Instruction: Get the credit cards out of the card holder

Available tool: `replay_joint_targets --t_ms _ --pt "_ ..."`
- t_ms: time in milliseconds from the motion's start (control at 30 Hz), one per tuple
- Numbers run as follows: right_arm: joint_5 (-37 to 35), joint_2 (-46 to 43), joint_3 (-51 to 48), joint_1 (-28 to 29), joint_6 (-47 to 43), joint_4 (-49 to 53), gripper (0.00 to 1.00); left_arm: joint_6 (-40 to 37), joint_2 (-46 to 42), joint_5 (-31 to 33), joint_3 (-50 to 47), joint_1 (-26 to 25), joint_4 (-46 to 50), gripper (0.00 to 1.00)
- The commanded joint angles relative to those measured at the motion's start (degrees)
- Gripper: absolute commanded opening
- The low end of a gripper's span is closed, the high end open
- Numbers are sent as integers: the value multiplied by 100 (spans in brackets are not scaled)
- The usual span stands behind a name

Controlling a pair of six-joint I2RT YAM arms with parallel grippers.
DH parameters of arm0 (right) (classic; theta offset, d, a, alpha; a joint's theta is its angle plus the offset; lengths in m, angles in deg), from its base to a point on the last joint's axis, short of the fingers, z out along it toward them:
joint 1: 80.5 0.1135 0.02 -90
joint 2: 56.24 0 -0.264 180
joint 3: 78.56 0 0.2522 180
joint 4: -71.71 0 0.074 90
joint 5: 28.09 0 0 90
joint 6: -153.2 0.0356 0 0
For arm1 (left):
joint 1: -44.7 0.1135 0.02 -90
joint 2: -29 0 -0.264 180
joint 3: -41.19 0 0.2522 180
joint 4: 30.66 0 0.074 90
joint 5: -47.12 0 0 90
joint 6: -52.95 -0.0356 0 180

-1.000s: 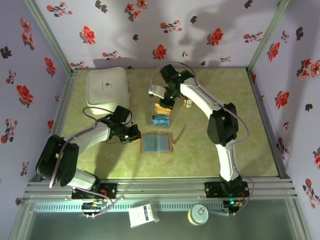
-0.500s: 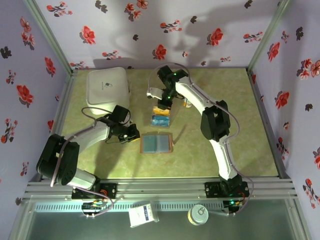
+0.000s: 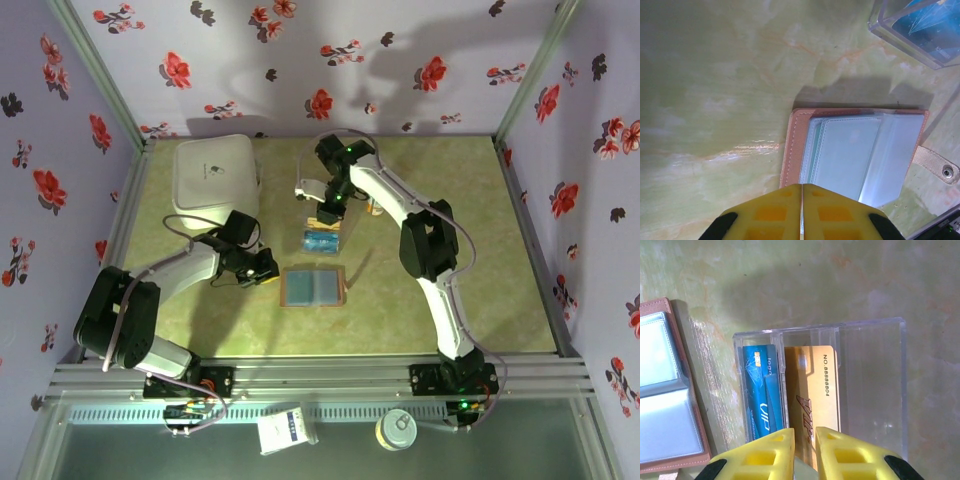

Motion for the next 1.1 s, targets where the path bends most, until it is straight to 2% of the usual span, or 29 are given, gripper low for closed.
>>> replay_joint_targets --t_ms 0,300,633,867,1067 --pt "-5 -360 -8 -36 229 59 19 -81 112 -10 72 42 81 8" --pt "62 -1293 -1404 -35 1619 -1297 20 -55 281 -168 115 45 -114 9" --pt "-326 -2572 -3541 7 4646 -3596 22 -21 428 -238 211 15 -239 9" --pt "-942 -3558 -5215 266 6882 -5050 18 18 491 -241 196 -41 -321 9" --pt "-1287 -3790 -5552 939 7693 -4959 16 13 535 -191 223 -154 -297 8"
